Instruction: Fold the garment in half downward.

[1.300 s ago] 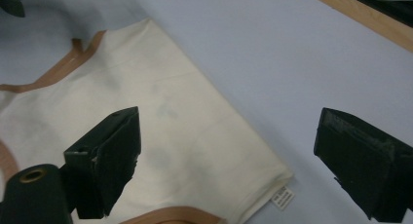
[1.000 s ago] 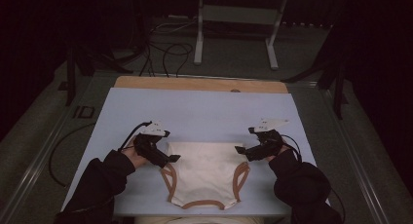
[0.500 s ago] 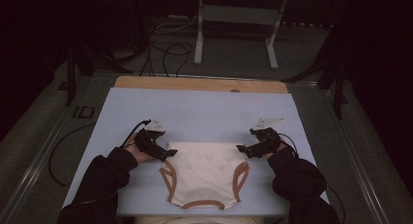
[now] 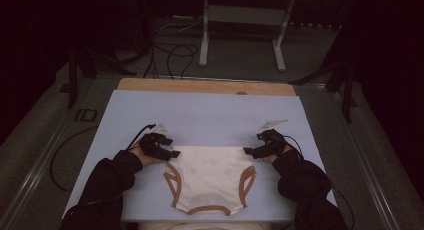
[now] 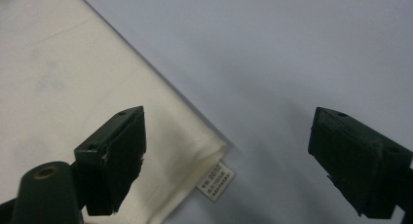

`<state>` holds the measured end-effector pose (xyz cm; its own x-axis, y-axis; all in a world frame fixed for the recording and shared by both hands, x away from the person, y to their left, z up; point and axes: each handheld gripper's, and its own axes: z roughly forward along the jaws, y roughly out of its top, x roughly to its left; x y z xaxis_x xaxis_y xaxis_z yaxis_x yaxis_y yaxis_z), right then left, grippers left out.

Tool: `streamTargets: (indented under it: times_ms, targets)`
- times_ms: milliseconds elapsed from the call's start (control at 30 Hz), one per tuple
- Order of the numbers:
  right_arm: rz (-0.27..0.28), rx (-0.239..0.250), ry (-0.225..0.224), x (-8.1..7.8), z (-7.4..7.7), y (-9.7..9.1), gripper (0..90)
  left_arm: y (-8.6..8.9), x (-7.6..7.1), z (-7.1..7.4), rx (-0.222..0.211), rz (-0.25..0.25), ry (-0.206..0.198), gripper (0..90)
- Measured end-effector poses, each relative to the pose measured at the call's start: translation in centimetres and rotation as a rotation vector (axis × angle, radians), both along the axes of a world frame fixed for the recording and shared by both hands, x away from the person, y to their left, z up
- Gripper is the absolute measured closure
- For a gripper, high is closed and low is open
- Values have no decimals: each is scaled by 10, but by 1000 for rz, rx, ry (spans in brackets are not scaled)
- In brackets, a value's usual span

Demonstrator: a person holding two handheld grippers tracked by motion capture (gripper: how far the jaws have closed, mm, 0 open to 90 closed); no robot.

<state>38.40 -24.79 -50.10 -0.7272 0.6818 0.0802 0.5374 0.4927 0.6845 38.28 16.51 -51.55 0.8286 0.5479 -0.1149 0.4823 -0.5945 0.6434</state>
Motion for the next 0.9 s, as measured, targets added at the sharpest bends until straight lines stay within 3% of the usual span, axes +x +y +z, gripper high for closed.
streamTargets:
  times_ms: [200,367,467,533,600,700,833,900]
  targets:
    - [6,-7,30,5,-8,0,276,0,0,0,-15,-16,13,559]
    - [65,-26,64,4,-13,7,399,1,0,1,-11,-25,25,646]
    - [97,-56,47,1,-12,11,503,2,-2,1,-13,-22,25,698]
    - [96,-50,55,1,-12,11,607,4,-2,0,-23,-25,34,745]
    - [115,-78,32,0,-12,12,690,4,-2,0,-27,-32,45,792]
    - [127,-80,52,0,-10,15,840,4,0,1,-37,-30,65,822]
    - [140,-98,61,1,-6,17,868,4,1,3,-56,-18,57,855]
    - [141,-94,44,1,-4,18,870,4,2,6,-57,-13,49,857]
